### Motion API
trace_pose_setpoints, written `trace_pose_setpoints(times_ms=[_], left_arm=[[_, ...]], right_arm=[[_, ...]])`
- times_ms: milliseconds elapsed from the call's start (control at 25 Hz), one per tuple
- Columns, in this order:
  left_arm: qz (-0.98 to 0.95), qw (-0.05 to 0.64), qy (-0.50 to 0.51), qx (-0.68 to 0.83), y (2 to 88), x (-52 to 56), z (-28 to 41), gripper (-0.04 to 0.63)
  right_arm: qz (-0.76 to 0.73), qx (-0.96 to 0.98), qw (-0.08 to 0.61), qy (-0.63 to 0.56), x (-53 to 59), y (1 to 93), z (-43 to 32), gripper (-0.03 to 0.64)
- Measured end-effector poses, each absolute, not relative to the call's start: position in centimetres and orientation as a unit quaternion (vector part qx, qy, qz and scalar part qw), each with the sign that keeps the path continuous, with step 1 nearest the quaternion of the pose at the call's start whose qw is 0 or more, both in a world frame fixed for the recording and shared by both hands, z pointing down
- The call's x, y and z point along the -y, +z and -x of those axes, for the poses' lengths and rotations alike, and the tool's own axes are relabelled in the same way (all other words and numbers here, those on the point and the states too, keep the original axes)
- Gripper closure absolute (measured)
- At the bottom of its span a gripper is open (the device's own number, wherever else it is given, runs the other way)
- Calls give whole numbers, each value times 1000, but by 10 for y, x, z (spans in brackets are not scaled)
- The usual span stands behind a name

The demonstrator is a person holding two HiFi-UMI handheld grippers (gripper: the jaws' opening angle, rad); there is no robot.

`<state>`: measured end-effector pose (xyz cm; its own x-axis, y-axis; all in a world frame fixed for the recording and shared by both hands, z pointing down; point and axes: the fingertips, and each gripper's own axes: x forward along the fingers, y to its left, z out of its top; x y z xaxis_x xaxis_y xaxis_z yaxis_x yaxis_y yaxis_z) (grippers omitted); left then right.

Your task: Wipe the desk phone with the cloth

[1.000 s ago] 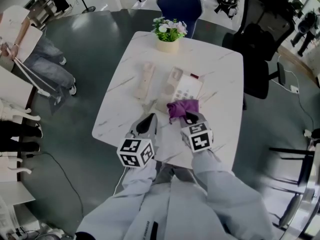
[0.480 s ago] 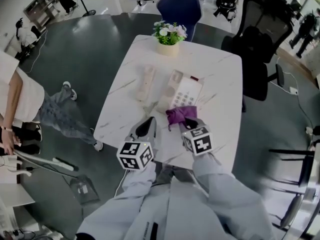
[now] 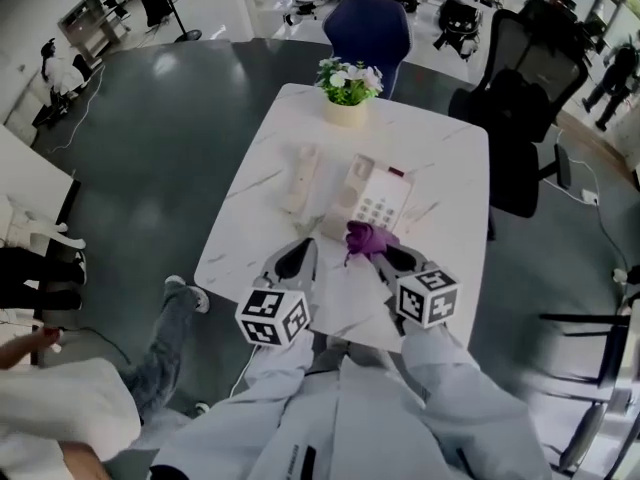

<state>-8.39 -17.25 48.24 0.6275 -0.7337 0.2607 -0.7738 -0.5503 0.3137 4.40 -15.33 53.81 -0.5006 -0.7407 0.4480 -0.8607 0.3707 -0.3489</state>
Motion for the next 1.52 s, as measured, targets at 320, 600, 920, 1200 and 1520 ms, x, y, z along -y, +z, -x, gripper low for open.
trace_pose_setpoints(times_ms=[320,600,920,1200,1520], left_arm=[[-876,196,37,439,467,189,74,597],[-873,196,33,446,462,207,65,597],[-869,201,38,450,468,227,62,597],[-869,211,47,446,479,242,55,597],[-866,219,55,447,489,251,51,597]], right_arm=[[-490,840,11,235,181,483,-54,581],[-505,837,-10,211,218,464,-70,581],[-522,833,10,184,261,465,-83,581],[-551,820,44,148,299,465,-95,581],[-569,808,98,118,326,482,-101,581]])
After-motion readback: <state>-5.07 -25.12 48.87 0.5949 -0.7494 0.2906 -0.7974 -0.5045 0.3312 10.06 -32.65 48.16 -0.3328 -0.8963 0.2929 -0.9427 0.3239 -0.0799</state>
